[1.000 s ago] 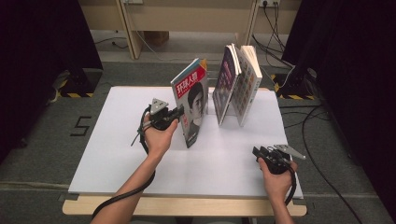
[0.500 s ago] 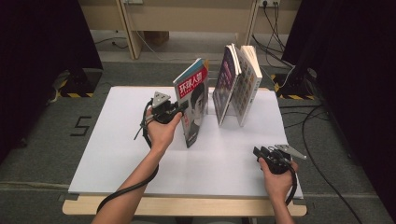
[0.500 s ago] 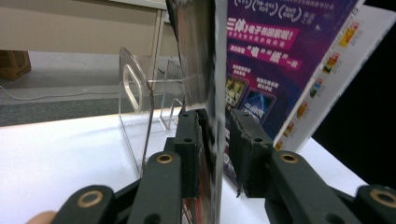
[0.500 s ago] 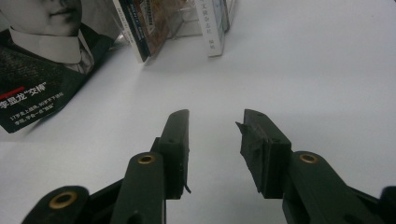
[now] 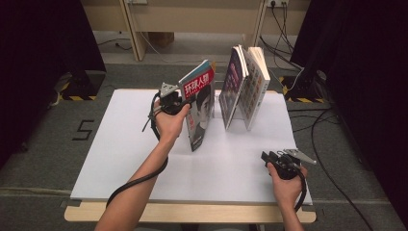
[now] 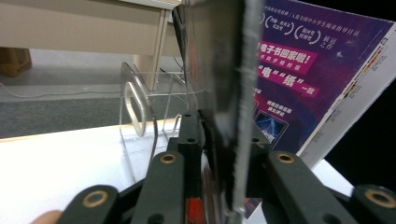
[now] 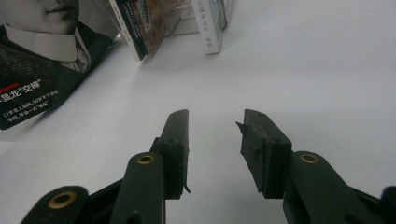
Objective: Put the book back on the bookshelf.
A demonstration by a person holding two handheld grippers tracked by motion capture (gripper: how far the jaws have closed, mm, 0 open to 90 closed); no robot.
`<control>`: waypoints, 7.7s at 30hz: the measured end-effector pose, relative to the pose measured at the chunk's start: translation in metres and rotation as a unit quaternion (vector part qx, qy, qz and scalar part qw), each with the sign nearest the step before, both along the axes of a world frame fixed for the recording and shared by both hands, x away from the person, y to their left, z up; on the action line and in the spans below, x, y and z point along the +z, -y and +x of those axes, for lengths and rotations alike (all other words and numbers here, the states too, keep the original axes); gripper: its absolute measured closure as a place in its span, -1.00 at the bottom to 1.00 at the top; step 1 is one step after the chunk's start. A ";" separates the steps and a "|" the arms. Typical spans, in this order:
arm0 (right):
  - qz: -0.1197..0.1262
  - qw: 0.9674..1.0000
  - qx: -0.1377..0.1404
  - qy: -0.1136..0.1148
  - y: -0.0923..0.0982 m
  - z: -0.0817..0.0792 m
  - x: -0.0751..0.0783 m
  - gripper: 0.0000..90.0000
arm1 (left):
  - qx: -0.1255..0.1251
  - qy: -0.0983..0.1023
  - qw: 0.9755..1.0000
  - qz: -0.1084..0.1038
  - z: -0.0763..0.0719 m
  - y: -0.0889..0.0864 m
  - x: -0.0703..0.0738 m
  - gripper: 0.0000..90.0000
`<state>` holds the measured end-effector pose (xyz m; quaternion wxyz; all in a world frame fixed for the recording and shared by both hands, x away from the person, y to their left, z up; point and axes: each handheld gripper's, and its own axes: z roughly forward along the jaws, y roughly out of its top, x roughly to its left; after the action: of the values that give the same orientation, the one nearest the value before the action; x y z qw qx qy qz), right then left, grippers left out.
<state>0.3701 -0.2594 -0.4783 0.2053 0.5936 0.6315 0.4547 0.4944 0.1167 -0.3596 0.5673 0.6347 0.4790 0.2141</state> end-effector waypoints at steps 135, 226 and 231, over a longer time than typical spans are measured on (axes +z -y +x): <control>0.009 1.000 -0.012 -0.008 0.007 0.001 -0.002 0.37 | 0.064 0.097 0.991 0.060 0.052 0.025 0.039 0.92; 0.009 1.000 -0.007 -0.011 0.007 0.003 -0.004 0.37 | 0.046 0.016 0.999 -0.013 0.068 0.019 0.024 0.44; 0.007 1.000 -0.006 -0.011 0.007 0.003 -0.004 0.37 | 0.048 0.002 0.999 -0.010 0.075 0.021 0.027 0.39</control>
<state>0.3729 -0.2663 -0.4818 0.1970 0.6034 0.6272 0.4513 0.5695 0.0960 -0.3331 0.5639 0.6047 0.5101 0.2371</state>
